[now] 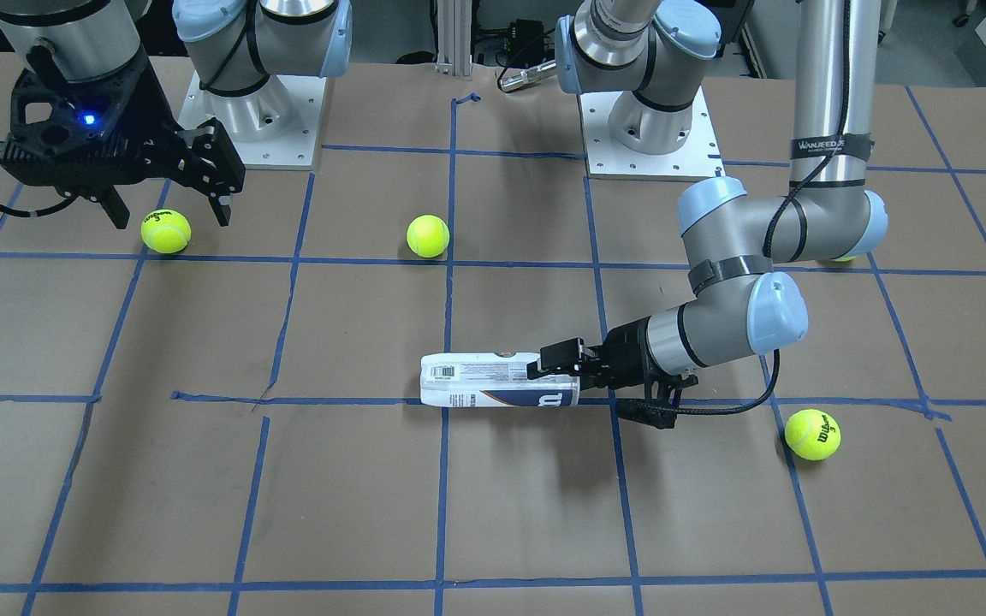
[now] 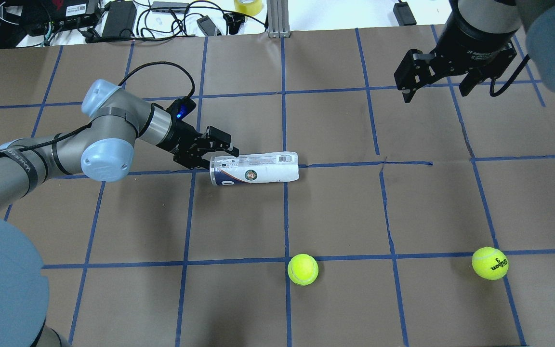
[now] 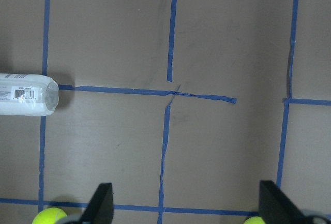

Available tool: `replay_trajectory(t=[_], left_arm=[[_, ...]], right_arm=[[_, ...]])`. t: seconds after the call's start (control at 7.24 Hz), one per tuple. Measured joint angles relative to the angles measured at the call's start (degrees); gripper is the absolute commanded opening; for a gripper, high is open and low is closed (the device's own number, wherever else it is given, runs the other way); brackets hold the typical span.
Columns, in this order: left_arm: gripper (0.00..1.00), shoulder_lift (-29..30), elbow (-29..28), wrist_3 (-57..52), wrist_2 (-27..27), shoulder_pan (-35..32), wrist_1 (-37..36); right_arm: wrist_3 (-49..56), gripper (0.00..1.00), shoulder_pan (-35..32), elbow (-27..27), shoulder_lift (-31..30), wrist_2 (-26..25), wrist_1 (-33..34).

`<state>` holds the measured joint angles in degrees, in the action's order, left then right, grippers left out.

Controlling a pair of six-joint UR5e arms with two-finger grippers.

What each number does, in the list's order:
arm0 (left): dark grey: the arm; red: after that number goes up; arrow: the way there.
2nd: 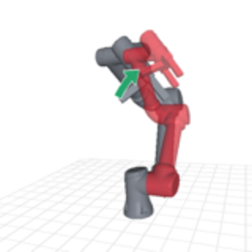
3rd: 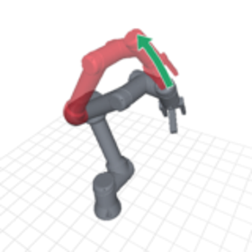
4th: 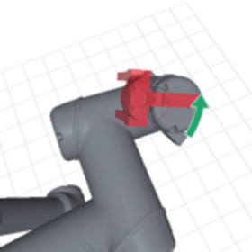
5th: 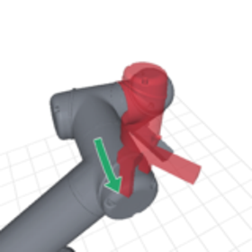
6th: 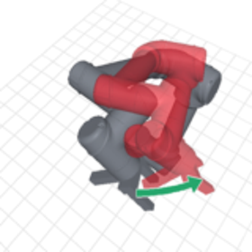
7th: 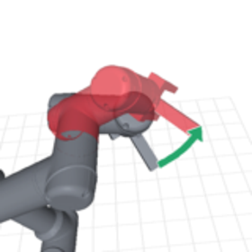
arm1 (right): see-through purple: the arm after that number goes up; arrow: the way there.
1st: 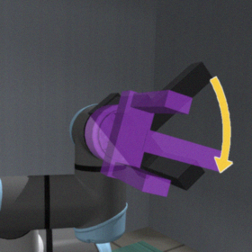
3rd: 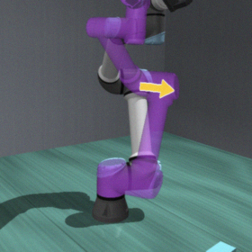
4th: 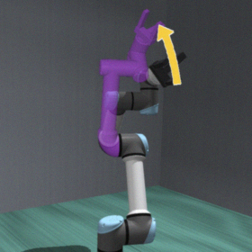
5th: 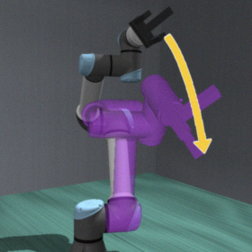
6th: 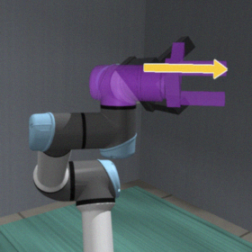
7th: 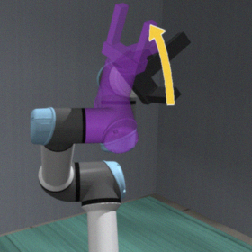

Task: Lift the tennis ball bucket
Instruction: 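Close the left gripper around the open end of the lying tube, then lift the tube end with the left gripper, tilting it upright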

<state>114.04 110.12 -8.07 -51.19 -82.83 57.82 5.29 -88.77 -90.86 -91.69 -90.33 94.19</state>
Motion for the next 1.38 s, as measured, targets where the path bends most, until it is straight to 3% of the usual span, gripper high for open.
replay_trajectory(t=[0.14, 0.28, 0.69, 1.38], left_arm=[[0.39, -0.04, 0.06, 0.33, 0.12, -0.14, 0.48], [0.0, -0.11, 0.06, 0.55, 0.32, -0.34, 1.07], [0.0, -0.37, -1.88, 6.27, 0.63, -0.84, 3.02], [0.0, -3.32, -21.85, 27.16, -1.07, -3.75, 13.12]], right_arm=[[0.04, 1.0, 0.01, -0.06, -0.01, -0.01, -0.12], [0.1, 1.0, 0.02, -0.08, -0.04, -0.02, -0.19], [0.15, 1.0, 0.01, -0.1, -0.06, -0.02, -0.23], [0.09, 1.0, 0.02, -0.11, 0.02, -0.02, -0.24]])
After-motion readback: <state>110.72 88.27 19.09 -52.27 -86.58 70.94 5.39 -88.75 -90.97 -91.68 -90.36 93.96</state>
